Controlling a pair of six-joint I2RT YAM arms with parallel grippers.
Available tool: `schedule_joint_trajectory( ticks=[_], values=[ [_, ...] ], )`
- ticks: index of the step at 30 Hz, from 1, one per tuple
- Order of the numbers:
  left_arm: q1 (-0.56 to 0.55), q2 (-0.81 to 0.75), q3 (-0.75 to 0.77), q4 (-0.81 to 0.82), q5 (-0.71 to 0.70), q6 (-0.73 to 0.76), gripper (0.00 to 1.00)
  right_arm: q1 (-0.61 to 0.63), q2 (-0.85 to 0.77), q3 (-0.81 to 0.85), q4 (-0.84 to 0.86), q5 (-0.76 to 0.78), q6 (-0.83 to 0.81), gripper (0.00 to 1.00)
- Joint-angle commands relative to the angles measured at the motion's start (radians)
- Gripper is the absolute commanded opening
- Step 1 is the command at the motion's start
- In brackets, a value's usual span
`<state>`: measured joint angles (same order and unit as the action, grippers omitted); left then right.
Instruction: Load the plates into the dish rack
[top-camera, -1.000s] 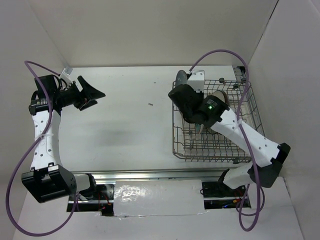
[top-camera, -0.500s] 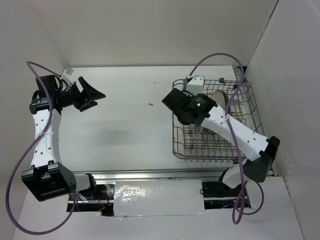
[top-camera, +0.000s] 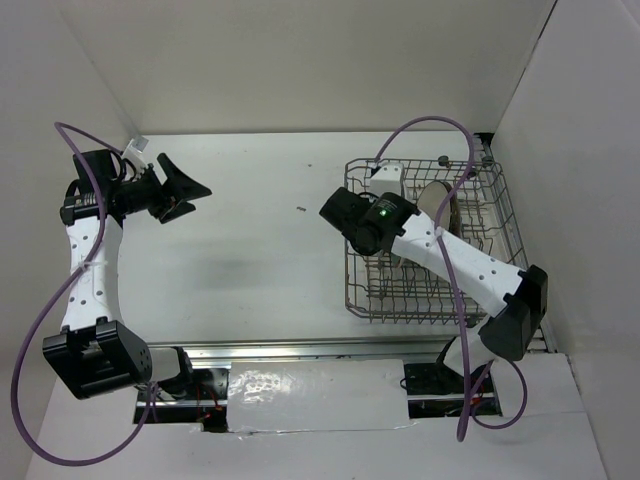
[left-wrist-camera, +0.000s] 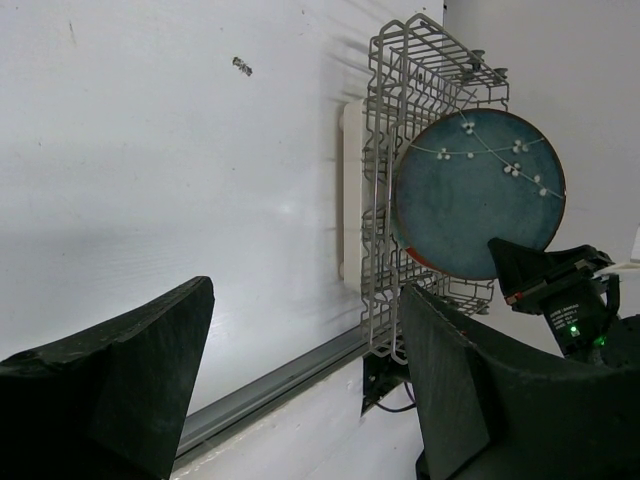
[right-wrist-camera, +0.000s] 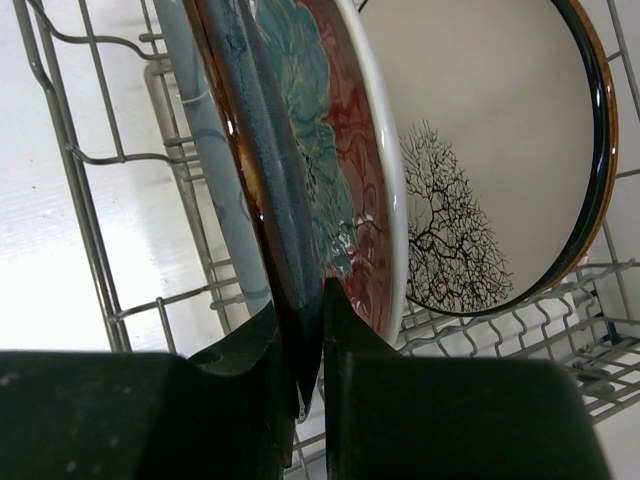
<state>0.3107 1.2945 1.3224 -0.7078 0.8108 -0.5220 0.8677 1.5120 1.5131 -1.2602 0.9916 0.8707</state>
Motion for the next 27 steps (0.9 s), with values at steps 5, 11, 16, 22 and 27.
schedule_joint_trajectory(
  ticks=[5,11,16,22,27],
  values=[
    [0.004,-0.004,0.020,0.013,0.013,0.028,0.88,-0.009,-0.030,-0.039,0.053,0.130,0.030,0.00],
    [0.004,-0.004,0.023,0.002,0.004,0.036,0.88,-0.009,-0.033,-0.079,0.107,0.096,0.008,0.00],
    [0.004,-0.004,0.023,0.001,0.004,0.039,0.88,-0.013,-0.029,-0.100,0.137,0.068,-0.016,0.00],
    [0.002,-0.006,0.024,-0.002,0.001,0.042,0.88,-0.016,-0.030,-0.116,0.147,0.032,-0.029,0.20],
    [0.004,-0.004,0.047,-0.016,-0.025,0.060,0.88,-0.015,-0.059,-0.113,0.160,0.012,-0.047,0.31]
  ],
)
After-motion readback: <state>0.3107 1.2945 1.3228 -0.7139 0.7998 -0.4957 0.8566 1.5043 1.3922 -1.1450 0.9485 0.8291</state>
